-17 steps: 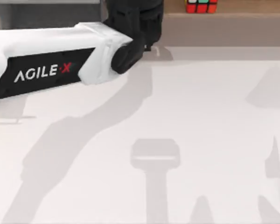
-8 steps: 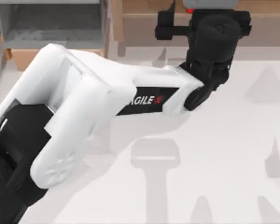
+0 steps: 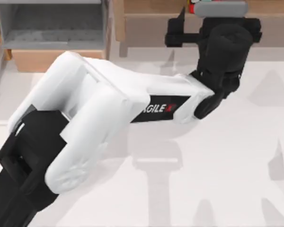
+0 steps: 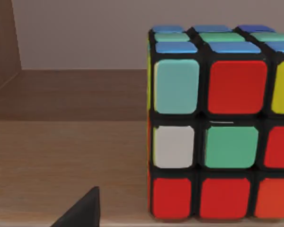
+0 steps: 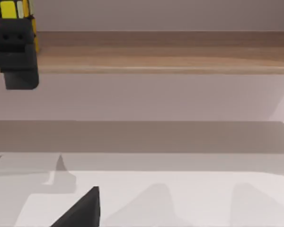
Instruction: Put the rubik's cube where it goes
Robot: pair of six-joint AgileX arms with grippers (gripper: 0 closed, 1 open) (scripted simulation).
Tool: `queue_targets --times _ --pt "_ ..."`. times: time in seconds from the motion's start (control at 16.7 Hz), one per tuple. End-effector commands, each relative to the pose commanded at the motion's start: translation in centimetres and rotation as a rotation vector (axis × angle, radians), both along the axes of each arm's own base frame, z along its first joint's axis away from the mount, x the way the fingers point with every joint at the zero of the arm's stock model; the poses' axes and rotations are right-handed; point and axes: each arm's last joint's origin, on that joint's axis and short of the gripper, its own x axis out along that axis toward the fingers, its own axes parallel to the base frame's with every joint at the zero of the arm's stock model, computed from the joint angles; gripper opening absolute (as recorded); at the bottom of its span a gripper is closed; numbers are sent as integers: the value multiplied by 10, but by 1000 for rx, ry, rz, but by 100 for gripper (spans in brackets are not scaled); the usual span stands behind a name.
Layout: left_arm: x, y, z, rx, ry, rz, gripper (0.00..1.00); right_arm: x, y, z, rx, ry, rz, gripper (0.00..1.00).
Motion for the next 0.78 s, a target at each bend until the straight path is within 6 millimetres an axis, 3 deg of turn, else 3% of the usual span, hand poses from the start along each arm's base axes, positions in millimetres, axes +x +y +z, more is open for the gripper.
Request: queue_targets --times 0.24,0.78 --pt "8 0 -2 2 2 0 100 0 0 0 0 0 0 100" --pt "59 -1 0 0 0 0 100 0 0 0 0 0 0 100"
